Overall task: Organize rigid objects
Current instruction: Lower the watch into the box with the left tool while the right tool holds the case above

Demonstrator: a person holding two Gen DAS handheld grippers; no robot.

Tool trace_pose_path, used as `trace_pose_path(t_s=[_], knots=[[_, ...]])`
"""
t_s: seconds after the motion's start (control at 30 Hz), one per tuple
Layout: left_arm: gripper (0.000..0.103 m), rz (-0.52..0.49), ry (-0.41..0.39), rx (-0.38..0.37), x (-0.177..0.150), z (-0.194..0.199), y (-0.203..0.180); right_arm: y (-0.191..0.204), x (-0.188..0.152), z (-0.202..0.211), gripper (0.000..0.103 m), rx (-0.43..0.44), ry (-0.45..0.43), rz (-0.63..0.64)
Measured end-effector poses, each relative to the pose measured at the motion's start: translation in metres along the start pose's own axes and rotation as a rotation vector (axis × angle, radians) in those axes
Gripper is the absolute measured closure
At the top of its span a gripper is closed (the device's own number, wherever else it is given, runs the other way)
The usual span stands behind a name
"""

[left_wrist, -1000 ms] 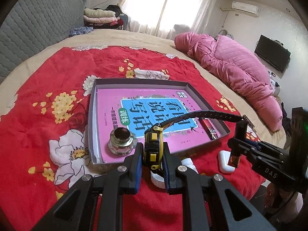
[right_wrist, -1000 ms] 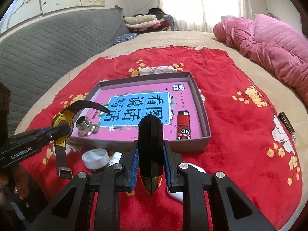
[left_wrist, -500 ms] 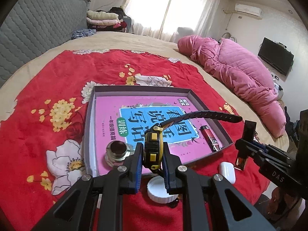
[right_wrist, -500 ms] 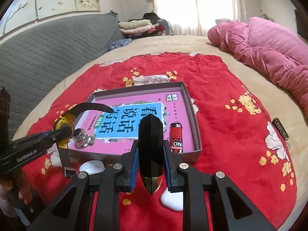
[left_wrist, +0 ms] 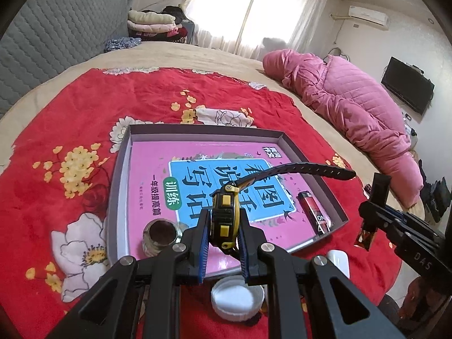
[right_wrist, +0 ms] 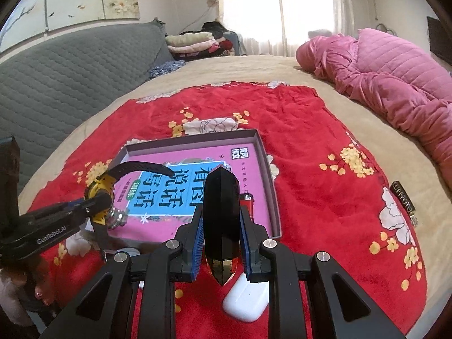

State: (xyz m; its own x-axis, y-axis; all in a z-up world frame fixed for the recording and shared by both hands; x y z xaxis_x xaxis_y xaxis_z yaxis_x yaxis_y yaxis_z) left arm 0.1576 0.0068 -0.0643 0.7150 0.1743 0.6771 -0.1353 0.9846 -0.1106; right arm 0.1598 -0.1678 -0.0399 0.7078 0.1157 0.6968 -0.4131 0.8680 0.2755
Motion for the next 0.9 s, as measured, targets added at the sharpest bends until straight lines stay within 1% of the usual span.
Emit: trace_pose_path(t_s=[0.17,0.4,0.47,0.6,0.77,0.9], knots=[[0.085,0.009,0.0,-0.007,0.005,-0.011,-0.001,0.001,0.005,-0.005,0.08,-0.008,0.006,0.003],[0.085,0.013,0.01,0.001,0.006,-0.027,0.005,0.01,0.015,-0.018,0.08,0.0,0.01,0.016],[0.085,0.007,0.011,0.007,0.005,-0.031,0.006,0.012,0.018,-0.023,0.08,0.006,0.011,0.009],[0.085,-0.019,0.033,-0.004,0.0,-0.037,0.003,0.015,0.024,-0.036,0.08,0.011,0.017,0.005],[0.085,-0.043,0.036,-0.008,-0.002,-0.04,0.001,0.009,0.025,-0.054,0.08,-0.003,0.048,-0.007],[0.085,-0.053,0.043,0.008,-0.004,-0.044,0.004,0.004,0.018,-0.07,0.08,0.004,0.08,-0.027]])
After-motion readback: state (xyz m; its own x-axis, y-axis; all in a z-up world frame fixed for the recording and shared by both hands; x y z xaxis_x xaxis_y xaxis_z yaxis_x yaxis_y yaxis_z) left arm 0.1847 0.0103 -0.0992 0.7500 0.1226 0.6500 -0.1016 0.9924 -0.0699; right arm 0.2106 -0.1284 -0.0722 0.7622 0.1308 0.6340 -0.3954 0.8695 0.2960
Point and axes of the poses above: each gripper's, at about its wrist camera, not at the fingertips, and z roughly against the way its jaws point, y to its left, x to its top, the point moved 10 cm from there along -z, roughly the way its jaws point, and after that the axes turned 13 degrees about x, right-handed, at the moved point
